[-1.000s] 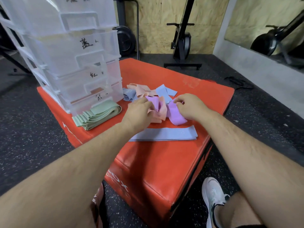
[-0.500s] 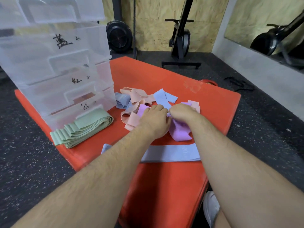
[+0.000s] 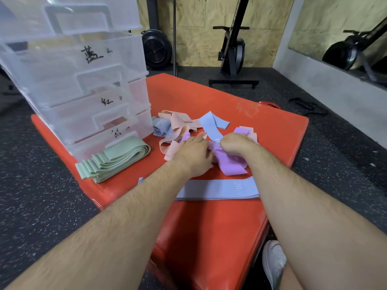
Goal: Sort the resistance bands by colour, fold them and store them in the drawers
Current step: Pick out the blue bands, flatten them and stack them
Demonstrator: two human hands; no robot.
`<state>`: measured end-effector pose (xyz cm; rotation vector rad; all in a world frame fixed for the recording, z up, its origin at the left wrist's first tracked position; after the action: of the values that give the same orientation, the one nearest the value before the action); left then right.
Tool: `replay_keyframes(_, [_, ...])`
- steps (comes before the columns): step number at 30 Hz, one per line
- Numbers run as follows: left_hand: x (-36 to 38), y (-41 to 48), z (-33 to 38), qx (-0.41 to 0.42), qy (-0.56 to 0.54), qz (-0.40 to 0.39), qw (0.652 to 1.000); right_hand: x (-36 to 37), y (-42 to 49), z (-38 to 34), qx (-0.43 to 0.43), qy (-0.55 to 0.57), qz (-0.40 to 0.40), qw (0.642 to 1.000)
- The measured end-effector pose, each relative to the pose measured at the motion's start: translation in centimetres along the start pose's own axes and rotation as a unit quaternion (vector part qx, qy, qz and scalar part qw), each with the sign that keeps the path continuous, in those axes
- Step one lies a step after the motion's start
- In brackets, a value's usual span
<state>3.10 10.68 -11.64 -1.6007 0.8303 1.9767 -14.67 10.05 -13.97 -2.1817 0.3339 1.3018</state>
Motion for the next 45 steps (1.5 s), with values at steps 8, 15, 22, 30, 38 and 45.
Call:
replay_keyframes(8, [-0.7,-0.4,-0.1,-0.006,0.004,-0.002,1.0,-1.4,-3.9,-1.2,-0.062,-0.038,0.026,0.997])
replay_keyframes(15, [-0.6,-0.2,0.2,0.003,0.011,-0.008,1.0,-1.8,-4.1,-0.9,-0.097,0.034,0.049,0.993])
replay_keyframes(22, [-0.2,0.5,-0.3,-0.004,-0.028,0.043,0.999,-5.2,-5.5,-2.4,-0.153,0.219,0.074,0.961])
replay_keyframes(30, [-4.6,-0.2,0.0,-0.149,-0.257,0.141,0.944,-8.3,-8.3,-2.7,-0.132,0.528,0.038,0.838])
replay_keyframes(38, [-5.8,-1.6,0.7,-0.199,-0.597,0.08,0.773,-5.4,-13.1,-3.9,-0.221,0.481,-0.089,0.844])
replay_keyframes(45, [-6.5,-4.7,-1.7,-0.253,-0.53,0.089,0.805,-2.3,-16.8,-5.9,-0.281,0.319,-0.104,0.899])
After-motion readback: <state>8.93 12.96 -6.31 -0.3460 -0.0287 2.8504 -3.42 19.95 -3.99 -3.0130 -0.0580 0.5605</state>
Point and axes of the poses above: each hand's wrist, its own y-axis towards the middle knuckle, its own x-axis out of the palm, z = x × y, the point moved 3 cm from there along y, towards the middle knuckle, and after that the axes turned 7 degrees about y, right-handed, at the moved point
